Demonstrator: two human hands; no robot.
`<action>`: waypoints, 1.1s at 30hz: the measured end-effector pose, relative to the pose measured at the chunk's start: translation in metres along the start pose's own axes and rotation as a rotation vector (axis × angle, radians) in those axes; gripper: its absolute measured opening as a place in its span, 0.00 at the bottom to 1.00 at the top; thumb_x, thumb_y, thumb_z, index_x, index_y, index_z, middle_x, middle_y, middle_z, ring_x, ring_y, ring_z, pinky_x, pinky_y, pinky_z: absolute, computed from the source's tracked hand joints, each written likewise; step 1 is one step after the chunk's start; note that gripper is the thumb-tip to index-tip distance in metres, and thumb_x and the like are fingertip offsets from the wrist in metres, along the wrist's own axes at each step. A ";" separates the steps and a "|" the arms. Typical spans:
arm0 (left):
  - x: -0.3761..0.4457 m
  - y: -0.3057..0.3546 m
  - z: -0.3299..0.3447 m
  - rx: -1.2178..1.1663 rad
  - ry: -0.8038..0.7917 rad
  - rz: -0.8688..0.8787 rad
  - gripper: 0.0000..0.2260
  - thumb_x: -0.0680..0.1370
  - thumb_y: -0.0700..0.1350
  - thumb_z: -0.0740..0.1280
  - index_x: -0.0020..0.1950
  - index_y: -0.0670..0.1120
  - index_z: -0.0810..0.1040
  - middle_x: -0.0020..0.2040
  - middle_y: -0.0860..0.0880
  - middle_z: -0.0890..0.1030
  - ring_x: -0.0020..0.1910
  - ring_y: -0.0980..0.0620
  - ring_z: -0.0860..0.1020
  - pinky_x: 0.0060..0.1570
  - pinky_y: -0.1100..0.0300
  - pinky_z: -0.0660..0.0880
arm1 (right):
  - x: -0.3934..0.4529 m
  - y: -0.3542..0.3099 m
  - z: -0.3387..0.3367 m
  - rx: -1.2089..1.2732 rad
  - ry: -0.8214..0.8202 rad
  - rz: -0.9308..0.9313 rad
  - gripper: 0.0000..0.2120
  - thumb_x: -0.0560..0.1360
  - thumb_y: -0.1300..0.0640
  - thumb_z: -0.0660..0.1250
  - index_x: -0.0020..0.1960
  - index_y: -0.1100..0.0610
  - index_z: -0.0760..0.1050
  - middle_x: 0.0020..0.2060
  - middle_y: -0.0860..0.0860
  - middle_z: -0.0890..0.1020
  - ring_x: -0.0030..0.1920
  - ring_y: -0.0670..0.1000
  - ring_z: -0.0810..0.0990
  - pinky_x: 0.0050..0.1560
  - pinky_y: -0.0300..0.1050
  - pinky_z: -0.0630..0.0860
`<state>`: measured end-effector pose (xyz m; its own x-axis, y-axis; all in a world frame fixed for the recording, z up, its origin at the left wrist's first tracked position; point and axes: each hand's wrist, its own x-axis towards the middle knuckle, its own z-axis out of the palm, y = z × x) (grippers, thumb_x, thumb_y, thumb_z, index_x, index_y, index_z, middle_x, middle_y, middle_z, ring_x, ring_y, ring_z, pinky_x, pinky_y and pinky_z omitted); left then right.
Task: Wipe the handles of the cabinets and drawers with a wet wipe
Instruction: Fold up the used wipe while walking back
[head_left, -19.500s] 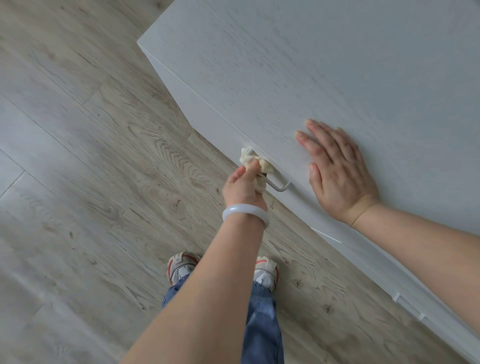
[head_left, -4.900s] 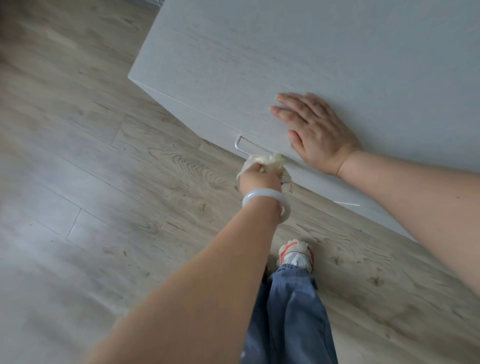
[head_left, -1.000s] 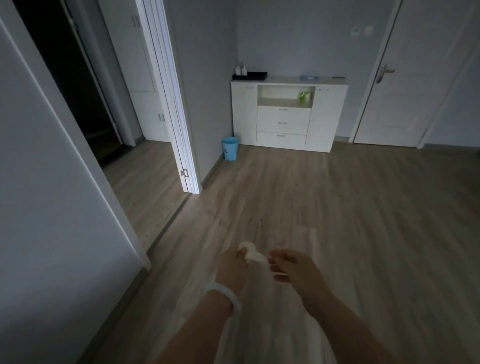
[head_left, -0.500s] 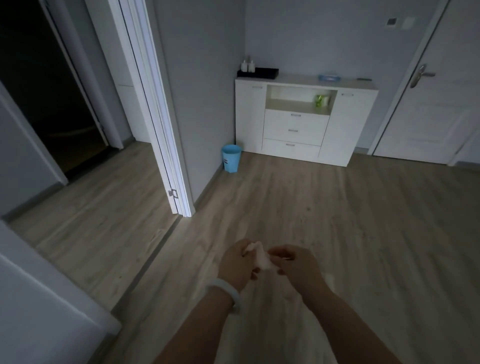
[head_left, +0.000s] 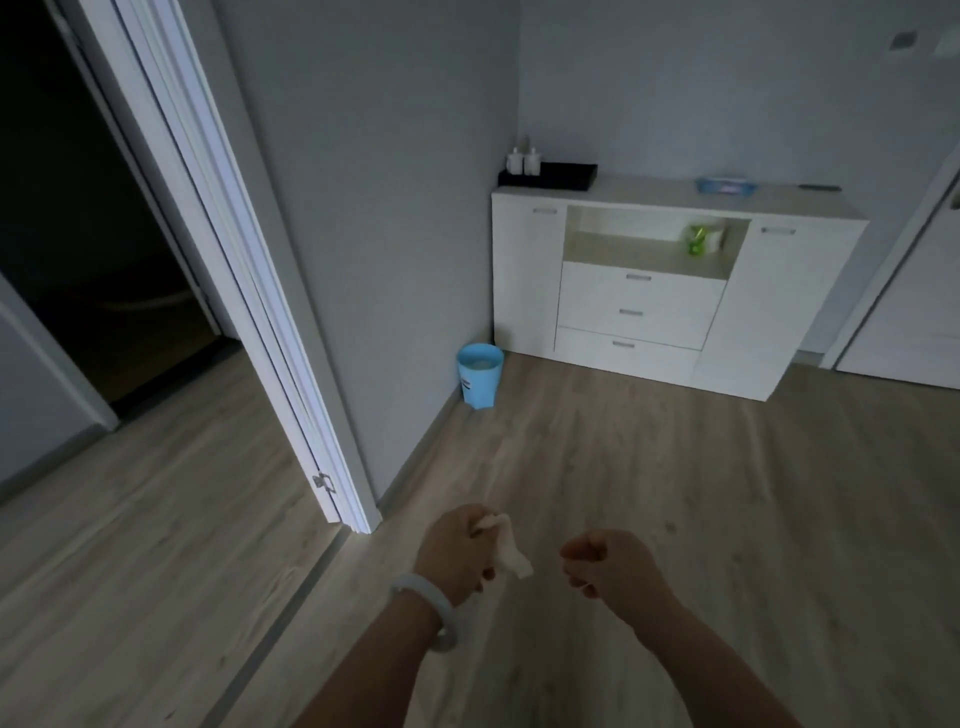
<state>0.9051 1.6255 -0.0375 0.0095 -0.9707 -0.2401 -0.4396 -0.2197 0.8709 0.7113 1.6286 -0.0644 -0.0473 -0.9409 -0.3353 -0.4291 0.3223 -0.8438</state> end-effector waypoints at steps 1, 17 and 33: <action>0.025 0.007 -0.005 -0.006 0.020 -0.010 0.07 0.80 0.42 0.62 0.47 0.43 0.79 0.33 0.44 0.79 0.26 0.52 0.77 0.22 0.63 0.71 | 0.030 -0.010 -0.007 -0.018 -0.014 -0.001 0.09 0.70 0.67 0.70 0.39 0.53 0.79 0.33 0.55 0.83 0.33 0.50 0.80 0.38 0.44 0.77; 0.467 0.052 -0.069 0.222 -0.055 -0.034 0.07 0.80 0.45 0.61 0.46 0.47 0.78 0.36 0.49 0.81 0.31 0.53 0.77 0.34 0.57 0.76 | 0.465 -0.155 -0.013 -0.901 -0.218 -0.156 0.16 0.81 0.51 0.59 0.59 0.60 0.77 0.60 0.56 0.78 0.62 0.54 0.74 0.59 0.43 0.68; 0.846 0.132 -0.051 0.394 -0.098 0.011 0.12 0.78 0.37 0.62 0.60 0.42 0.77 0.53 0.46 0.77 0.52 0.51 0.76 0.50 0.67 0.68 | 0.816 -0.234 -0.067 -0.682 -0.173 -0.066 0.09 0.76 0.54 0.65 0.51 0.57 0.80 0.49 0.52 0.83 0.51 0.51 0.81 0.49 0.41 0.75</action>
<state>0.9002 0.7703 -0.1037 -0.0745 -0.9546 -0.2885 -0.7501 -0.1370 0.6470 0.7126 0.7786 -0.1126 0.1181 -0.9081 -0.4017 -0.8982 0.0748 -0.4331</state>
